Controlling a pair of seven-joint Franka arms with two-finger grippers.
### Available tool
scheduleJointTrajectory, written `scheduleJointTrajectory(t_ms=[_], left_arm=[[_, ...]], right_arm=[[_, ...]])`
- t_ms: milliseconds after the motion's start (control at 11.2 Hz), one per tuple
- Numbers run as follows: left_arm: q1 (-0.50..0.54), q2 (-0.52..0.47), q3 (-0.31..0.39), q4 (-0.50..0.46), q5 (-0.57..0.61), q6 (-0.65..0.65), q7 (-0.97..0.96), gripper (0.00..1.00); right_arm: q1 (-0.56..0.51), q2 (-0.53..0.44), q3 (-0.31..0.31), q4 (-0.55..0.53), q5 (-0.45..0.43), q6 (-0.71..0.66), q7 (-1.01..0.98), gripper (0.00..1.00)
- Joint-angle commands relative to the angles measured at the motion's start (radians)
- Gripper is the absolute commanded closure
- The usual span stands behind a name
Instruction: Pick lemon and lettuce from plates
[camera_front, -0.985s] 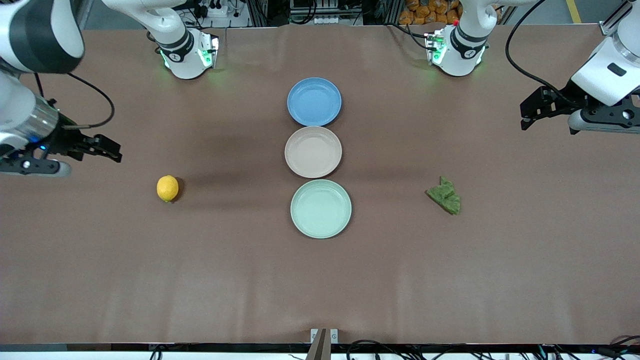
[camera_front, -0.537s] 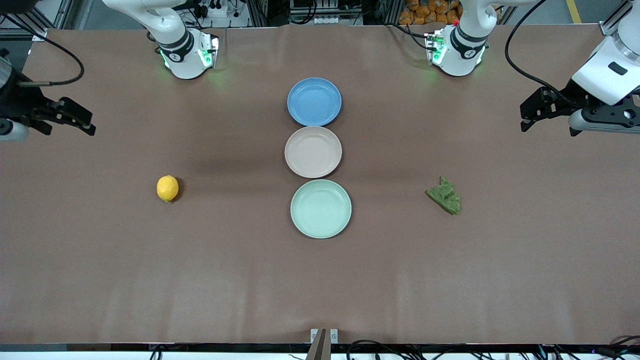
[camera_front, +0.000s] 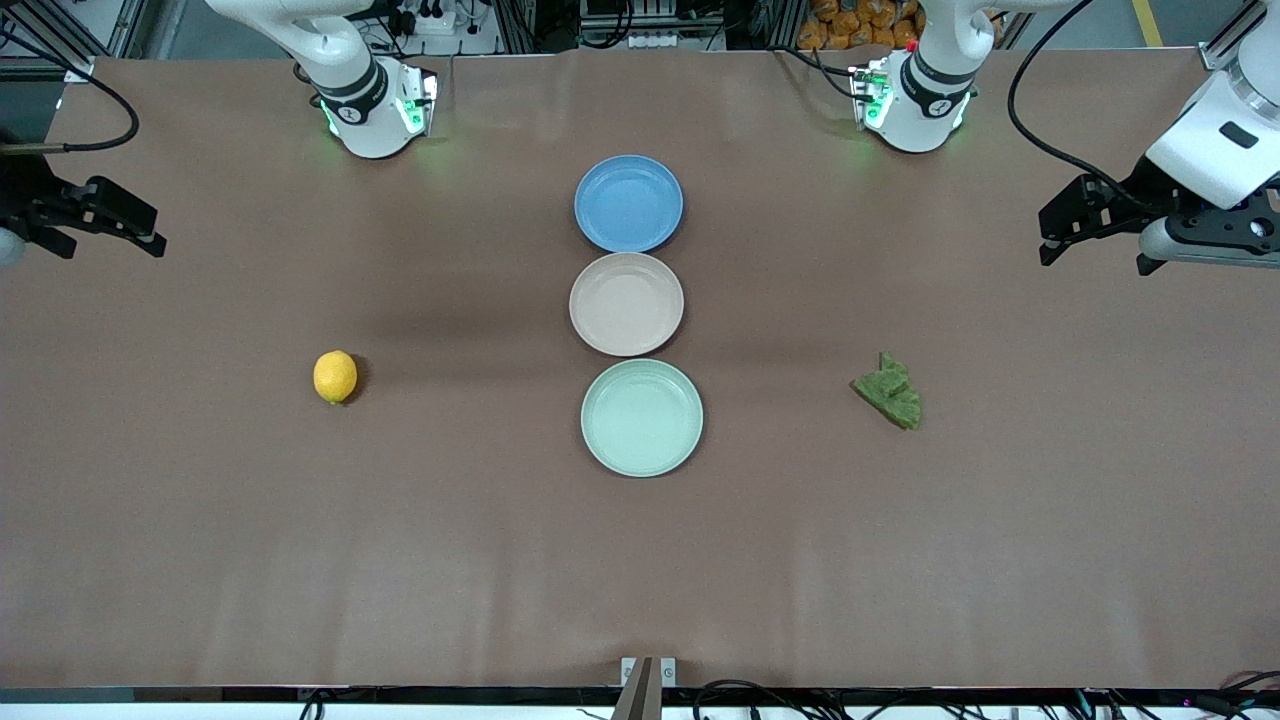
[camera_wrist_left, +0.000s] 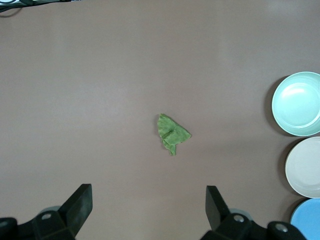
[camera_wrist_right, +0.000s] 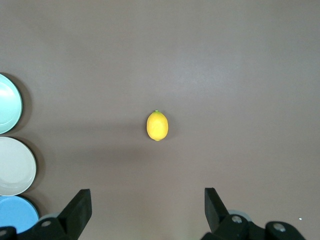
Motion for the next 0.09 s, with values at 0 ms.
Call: scheduleJointTrajectory(t_ms=[0], left_arm=[[0.005, 0.003, 0.000, 0.013, -0.024, 0.003, 0.024, 0.00]], right_arm=[[-0.009, -0.009, 0.014, 0.005, 0.015, -0.016, -0.012, 0.00]])
